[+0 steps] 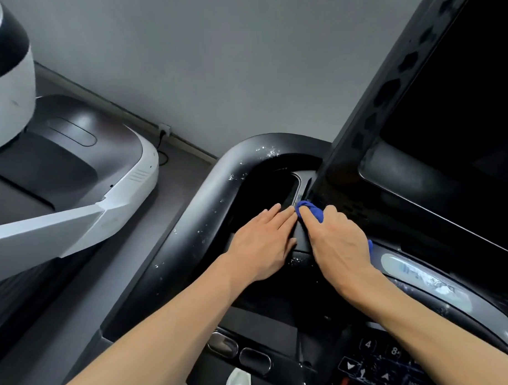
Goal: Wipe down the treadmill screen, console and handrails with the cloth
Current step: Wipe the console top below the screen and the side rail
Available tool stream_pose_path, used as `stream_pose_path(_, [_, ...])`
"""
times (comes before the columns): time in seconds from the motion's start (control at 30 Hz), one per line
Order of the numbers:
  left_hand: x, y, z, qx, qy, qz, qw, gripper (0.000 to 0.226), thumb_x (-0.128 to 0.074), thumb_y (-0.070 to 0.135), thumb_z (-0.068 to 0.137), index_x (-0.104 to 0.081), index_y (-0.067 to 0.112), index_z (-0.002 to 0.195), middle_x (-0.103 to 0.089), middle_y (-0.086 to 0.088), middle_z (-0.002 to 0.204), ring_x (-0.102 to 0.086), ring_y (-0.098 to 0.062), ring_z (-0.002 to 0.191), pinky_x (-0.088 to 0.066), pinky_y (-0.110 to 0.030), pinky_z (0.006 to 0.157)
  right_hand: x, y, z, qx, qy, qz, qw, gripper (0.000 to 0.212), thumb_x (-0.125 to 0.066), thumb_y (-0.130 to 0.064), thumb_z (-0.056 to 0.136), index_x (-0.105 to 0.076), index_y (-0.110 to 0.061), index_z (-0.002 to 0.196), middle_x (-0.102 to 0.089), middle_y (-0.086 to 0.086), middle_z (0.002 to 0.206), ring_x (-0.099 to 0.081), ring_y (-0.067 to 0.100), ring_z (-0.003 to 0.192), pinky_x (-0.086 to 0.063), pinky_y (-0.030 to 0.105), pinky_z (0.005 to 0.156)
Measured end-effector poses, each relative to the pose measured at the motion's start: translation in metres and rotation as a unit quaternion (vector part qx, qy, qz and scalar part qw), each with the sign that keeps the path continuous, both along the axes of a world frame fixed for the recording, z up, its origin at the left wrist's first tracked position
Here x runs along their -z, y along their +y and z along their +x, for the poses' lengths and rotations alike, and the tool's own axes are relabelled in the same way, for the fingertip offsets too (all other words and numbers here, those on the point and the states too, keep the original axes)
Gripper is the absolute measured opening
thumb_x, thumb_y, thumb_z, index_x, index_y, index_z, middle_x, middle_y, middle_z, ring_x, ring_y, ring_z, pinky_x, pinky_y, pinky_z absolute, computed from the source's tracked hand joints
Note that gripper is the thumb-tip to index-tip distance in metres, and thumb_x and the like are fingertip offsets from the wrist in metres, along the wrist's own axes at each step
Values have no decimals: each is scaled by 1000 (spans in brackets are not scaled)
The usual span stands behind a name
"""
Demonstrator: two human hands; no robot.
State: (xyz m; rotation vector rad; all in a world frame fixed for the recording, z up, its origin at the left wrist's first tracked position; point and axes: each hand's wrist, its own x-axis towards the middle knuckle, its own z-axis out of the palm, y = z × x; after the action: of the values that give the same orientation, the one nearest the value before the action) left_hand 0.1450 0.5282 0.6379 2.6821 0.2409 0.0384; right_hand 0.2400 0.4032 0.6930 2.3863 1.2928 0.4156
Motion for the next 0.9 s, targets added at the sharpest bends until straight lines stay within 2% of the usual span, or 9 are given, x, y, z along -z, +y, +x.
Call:
stream_pose_path(0.1, [0,-2,0,-5,4,13,1000,61,-25,43,109,-12,17,163,-7,3,171,-2,-17,157,-2,-33,127,-1,10,22,-68,-35,48,996,52,-79,-11,68,-68,-15,119,-47,10,74,-46,26,56,-22,31,51])
stream_pose_path(0.27, [-1,-3,0,-7,-2,10,1000,60,-27,41,109,-14,16,162,-9,2,170,-5,-18,157,-2,-32,127,10,-21,16,-87,-3,89,992,49,-60,-8,78,-64,-11,127,-49,11,80,-47,28,62,-33,34,49])
stream_pose_path(0.33, [-2,-4,0,-6,3,11,1000,59,-27,40,110,-13,16,162,-9,2,170,-5,-18,157,-2,-32,127,4,-29,27,-113,-12,88,990,47,-61,-5,78,-66,-13,124,-48,12,80,-46,28,62,-30,34,49])
stream_pose_path(0.43, [-2,-6,1,-12,2,16,1000,59,-25,40,110,-12,16,162,-9,3,170,-4,-16,157,-1,-31,127,1,-6,40,-90,-22,114,989,43,-47,-8,82,-68,-16,119,-48,10,77,-46,26,59,-28,32,47])
stream_pose_path(0.5, [-3,-6,1,-16,2,11,1000,59,-26,39,109,-14,16,162,-10,3,170,-5,-16,157,-2,-31,127,8,-1,33,-50,0,147,988,40,-58,-6,82,-68,-16,119,-49,9,76,-47,26,57,-29,31,45])
stream_pose_path(0.6, [-4,-9,1,-15,3,19,1000,58,-28,37,109,-15,15,162,-12,1,170,-7,-18,157,-4,-32,127,15,-25,19,-24,33,141,989,50,-79,-4,71,-69,-14,119,-49,10,78,-47,27,57,-26,30,47])
stream_pose_path(0.73, [-6,-9,3,-15,14,25,999,59,-27,36,109,-13,15,162,-10,0,170,-5,-17,157,-3,-31,127,2,-24,36,-65,3,134,989,47,-76,-1,72,-69,-11,117,-50,11,76,-47,27,55,-26,30,45])
stream_pose_path(0.9, [-4,-9,3,-12,14,26,999,58,-27,36,110,-13,14,162,-11,0,170,-5,-18,157,-3,-32,127,16,-29,28,52,-1,180,982,45,-82,-4,72,-70,-13,115,-48,10,74,-48,26,54,-24,28,47])
